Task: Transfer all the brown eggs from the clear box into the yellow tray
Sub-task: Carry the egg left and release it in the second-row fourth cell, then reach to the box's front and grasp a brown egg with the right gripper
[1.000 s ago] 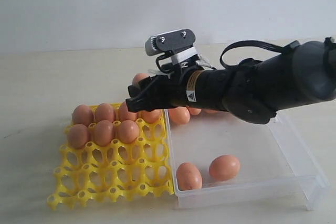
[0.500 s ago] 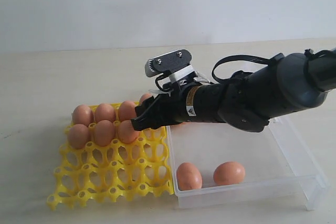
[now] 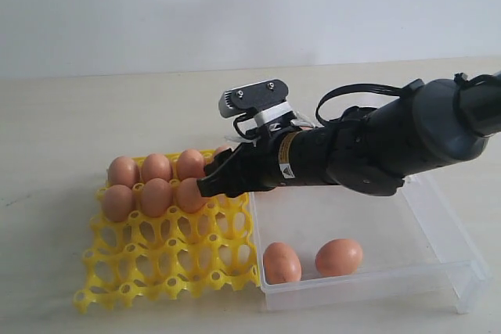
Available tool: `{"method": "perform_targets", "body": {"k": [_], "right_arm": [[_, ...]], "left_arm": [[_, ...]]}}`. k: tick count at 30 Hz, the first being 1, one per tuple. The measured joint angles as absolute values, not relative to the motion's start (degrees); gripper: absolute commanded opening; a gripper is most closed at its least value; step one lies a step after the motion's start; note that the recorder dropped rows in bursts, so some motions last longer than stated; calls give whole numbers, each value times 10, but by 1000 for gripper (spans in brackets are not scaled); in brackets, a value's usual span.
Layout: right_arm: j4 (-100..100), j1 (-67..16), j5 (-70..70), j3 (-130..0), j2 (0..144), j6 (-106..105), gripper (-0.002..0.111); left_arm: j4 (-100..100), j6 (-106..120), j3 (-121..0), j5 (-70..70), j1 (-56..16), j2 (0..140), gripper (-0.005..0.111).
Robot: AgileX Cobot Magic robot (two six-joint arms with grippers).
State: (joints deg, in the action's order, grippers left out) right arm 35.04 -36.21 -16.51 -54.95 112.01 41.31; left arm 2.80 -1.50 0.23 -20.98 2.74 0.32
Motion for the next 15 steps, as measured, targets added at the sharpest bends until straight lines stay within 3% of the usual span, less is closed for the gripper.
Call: {"method": "perform_targets", "body": {"k": [3, 5, 10, 13, 15], "right_arm": [[355, -362, -168, -550, 1120, 415, 61], [361, -362, -168, -550, 1115, 415, 55], [363, -362, -66, -550, 982, 408, 15], [299, -353, 96, -550, 919, 386, 17], [248, -340, 191, -550, 899, 352, 26]], "left_arm": [[28, -15, 2, -210, 27, 3, 0], [28, -15, 2, -210, 27, 3, 0], [28, -15, 2, -210, 27, 3, 0], [28, -15, 2, -210, 27, 3, 0], [28, -15, 2, -210, 27, 3, 0]]}}
